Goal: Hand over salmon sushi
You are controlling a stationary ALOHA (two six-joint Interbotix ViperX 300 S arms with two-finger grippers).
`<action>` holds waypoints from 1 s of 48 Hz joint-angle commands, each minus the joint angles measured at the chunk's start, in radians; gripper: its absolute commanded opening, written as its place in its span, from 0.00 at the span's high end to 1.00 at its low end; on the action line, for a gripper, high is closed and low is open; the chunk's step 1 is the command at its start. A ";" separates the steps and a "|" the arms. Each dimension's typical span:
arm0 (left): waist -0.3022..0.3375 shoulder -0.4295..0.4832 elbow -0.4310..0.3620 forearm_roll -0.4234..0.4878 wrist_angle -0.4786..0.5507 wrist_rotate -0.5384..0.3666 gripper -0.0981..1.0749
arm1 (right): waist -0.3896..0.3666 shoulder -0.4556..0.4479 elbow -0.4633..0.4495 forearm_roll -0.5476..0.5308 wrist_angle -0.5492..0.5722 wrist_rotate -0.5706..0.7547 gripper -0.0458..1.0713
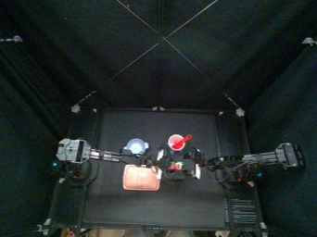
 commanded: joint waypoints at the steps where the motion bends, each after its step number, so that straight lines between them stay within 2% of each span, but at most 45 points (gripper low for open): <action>1: 0.000 -0.011 -0.031 0.002 -0.009 -0.002 0.35 | -0.002 -0.003 -0.023 0.000 -0.008 -0.002 0.05; 7: 0.000 -0.011 -0.031 0.002 -0.008 -0.002 0.35 | 0.000 0.003 -0.025 0.000 -0.009 -0.002 0.09; 32: 0.003 -0.011 -0.029 -0.003 -0.009 -0.005 0.33 | -0.003 -0.003 -0.023 -0.002 -0.012 -0.002 0.44; 38: 0.006 -0.011 -0.028 -0.026 -0.009 -0.005 0.26 | -0.003 -0.003 -0.021 0.000 -0.012 -0.002 0.45; 48: 0.011 -0.015 -0.009 -0.066 -0.009 -0.005 0.08 | -0.003 -0.008 -0.020 0.003 -0.012 -0.002 0.45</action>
